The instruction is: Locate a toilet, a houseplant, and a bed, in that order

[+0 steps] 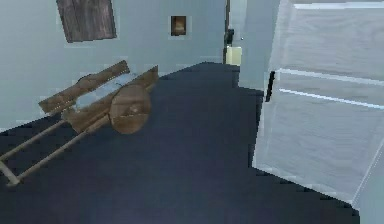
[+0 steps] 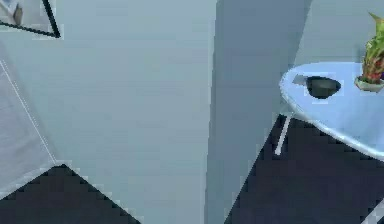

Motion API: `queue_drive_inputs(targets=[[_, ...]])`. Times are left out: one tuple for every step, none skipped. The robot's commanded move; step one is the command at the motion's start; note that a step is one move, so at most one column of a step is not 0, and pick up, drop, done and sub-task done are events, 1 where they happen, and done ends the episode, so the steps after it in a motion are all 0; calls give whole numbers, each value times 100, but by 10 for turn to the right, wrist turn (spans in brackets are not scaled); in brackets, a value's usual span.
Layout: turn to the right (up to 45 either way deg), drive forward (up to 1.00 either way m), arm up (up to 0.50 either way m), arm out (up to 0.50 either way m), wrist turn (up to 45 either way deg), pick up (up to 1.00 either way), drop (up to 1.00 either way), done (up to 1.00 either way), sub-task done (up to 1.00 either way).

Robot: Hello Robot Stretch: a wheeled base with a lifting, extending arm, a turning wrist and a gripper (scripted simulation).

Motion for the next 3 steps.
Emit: queue_drive_inputs(targets=[[0, 100, 0, 0, 0, 0, 0, 0, 0], [0, 90, 0, 0, 0, 0, 0, 0, 0], [300, 0, 0, 0, 0, 0, 0, 0, 0]])
